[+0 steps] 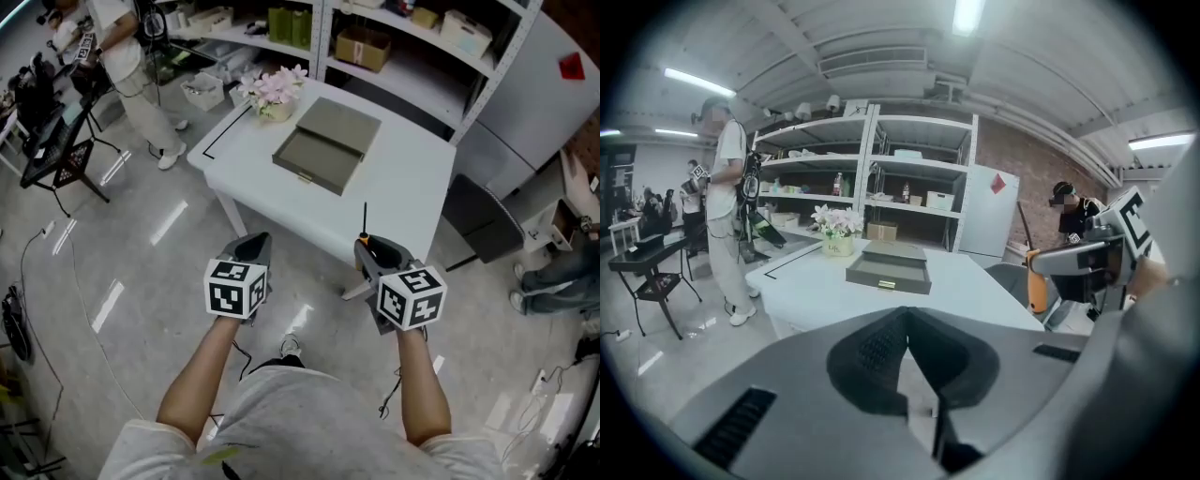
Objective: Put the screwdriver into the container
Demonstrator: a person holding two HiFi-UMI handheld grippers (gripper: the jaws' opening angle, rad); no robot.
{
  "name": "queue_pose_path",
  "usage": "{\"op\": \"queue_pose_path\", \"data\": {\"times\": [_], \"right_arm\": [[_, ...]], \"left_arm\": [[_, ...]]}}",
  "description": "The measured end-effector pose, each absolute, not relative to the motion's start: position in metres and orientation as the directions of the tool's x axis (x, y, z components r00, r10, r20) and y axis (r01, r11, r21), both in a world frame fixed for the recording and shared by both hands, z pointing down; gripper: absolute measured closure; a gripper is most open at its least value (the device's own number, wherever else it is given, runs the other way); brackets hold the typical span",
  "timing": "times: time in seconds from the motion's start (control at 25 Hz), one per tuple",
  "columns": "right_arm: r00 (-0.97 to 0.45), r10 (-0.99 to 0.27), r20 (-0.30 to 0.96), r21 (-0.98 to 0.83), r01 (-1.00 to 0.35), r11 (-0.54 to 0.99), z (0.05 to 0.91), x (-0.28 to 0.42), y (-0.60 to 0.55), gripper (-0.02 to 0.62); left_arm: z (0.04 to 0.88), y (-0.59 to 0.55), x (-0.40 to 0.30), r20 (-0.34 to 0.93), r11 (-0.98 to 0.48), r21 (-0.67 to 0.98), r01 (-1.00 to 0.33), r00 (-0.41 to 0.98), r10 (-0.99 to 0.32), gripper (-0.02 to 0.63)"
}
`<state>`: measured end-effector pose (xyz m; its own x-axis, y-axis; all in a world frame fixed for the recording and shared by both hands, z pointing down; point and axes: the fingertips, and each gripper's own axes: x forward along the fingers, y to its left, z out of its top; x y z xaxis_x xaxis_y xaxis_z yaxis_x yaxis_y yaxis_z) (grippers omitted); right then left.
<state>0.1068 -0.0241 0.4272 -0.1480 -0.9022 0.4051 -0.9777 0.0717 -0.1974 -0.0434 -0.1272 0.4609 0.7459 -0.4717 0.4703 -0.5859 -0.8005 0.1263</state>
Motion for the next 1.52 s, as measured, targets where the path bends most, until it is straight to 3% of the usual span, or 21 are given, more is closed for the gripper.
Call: {"op": "queue_pose_path", "data": {"times": [0.76,1.52], "right_arm": [[-0.113,-0.887,0.448,-0.117,-0.991,0.068,0.413,0.129,-0.092,0.518],[-0.244,-0.824,0.512,-0.136,-0.970,0.203,0.440,0.171,-0.207,0.518]], "left_arm": [[0.459,-0.198,-0.032,0.444,-0.821,0.134,-0.555,0.774,-0.451,0.601],[0.477,-0.290,0.016,0.483,-0.788,0.102,-0.607,0.723,-0.495,0.601]]}}
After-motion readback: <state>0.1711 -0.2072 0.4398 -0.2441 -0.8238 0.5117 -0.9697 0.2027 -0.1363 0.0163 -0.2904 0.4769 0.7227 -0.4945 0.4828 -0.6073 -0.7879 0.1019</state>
